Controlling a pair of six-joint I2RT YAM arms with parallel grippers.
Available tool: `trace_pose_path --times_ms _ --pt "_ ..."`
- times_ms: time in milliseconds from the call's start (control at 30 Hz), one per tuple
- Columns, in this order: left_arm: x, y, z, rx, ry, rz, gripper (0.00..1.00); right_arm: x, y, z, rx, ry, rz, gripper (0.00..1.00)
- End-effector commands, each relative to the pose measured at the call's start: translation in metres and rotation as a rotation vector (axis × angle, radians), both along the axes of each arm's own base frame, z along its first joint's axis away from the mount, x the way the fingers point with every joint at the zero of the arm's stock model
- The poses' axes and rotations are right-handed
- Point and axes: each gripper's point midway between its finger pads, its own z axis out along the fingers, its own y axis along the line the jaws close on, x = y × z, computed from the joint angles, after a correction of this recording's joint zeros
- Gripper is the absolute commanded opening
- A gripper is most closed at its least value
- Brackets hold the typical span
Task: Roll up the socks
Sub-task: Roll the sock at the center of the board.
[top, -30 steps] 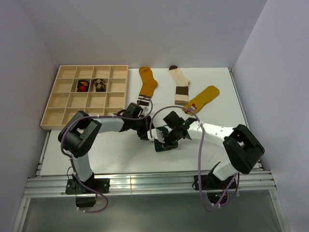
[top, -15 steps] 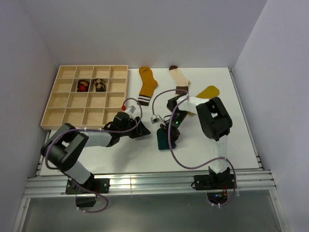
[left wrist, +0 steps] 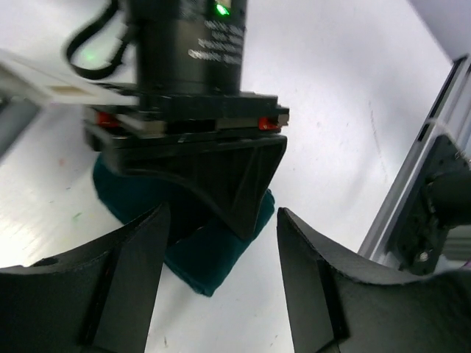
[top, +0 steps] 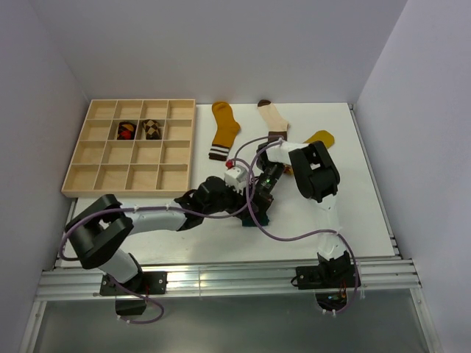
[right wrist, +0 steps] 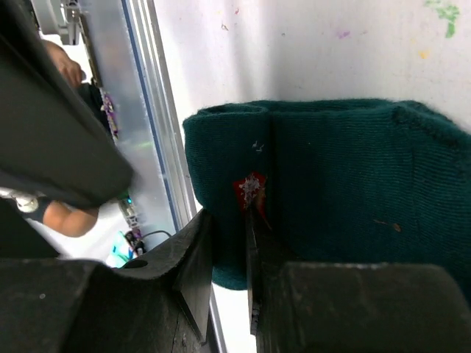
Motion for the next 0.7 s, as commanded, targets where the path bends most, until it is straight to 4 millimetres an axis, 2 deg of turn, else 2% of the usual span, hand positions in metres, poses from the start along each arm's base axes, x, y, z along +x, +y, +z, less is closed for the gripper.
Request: trace_pose_path --times_ms 0,433,600,667 --pt "-0.001 -0.013 -0.013 0.065 -0.050 -0.052 0.65 0.009 -0.013 -0.017 -0.081 -0.046 0.025 0.26" --pt "-0.022 -0.033 -0.034 0.029 0.030 -0.200 0.62 0.015 -0.021 -0.025 -0.108 -0.049 0.009 0.25" --pt "-0.027 -0.033 -0.046 0.010 0.094 -0.222 0.56 0.019 -0.021 -0.025 -0.106 -0.050 -0.008 0.24" --pt "-0.031 -0.034 -0.043 -0.024 0.121 -0.240 0.50 0.021 -0.021 -0.026 -0.108 -0.060 -0.016 0.24"
